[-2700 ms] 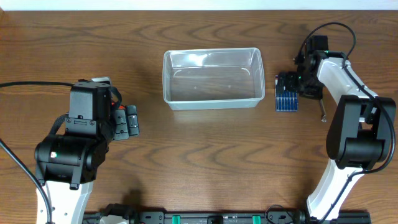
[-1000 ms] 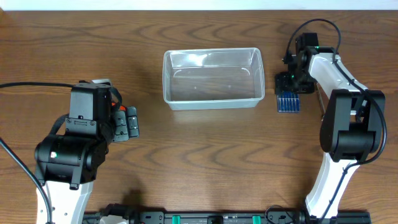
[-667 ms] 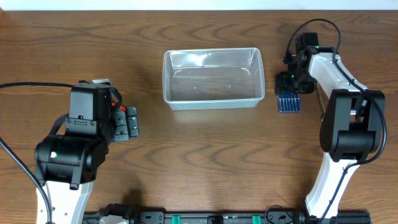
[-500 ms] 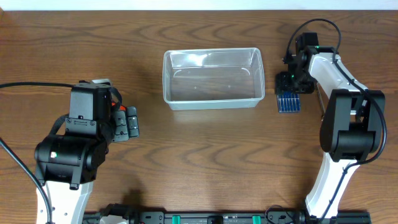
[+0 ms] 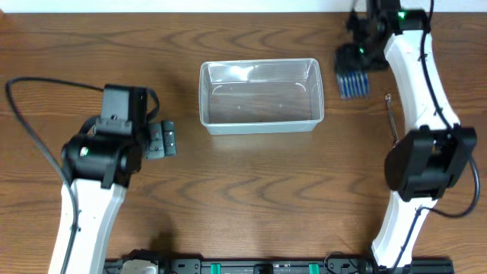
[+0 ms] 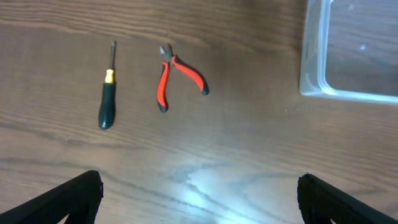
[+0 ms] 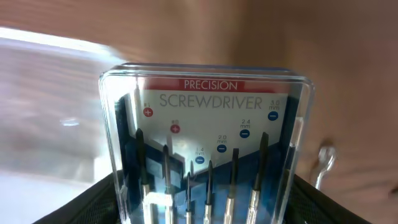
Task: Pack container
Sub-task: 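Carry the case with the right gripper and drop it into the container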
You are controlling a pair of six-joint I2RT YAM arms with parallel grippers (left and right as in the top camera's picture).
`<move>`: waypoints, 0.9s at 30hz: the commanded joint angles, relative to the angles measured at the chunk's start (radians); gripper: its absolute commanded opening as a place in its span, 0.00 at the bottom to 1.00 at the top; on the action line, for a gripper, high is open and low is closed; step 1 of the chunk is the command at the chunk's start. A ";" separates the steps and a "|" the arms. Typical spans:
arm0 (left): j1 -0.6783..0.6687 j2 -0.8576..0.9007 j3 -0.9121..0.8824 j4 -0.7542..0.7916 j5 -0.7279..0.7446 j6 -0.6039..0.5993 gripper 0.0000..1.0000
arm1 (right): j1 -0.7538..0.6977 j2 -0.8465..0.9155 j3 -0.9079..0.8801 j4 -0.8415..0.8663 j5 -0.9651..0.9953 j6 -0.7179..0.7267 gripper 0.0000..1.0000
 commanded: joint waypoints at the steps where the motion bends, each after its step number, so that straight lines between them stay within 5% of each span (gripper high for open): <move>1: 0.040 0.027 -0.003 0.033 -0.002 0.005 0.98 | 0.128 -0.048 0.071 -0.040 -0.013 -0.209 0.01; 10: 0.240 0.027 0.026 0.055 0.105 -0.005 0.98 | 0.316 -0.026 -0.024 -0.054 -0.016 -0.544 0.01; 27: 0.249 0.013 0.026 0.051 0.104 -0.002 0.98 | 0.329 0.030 -0.334 0.185 -0.083 -0.616 0.06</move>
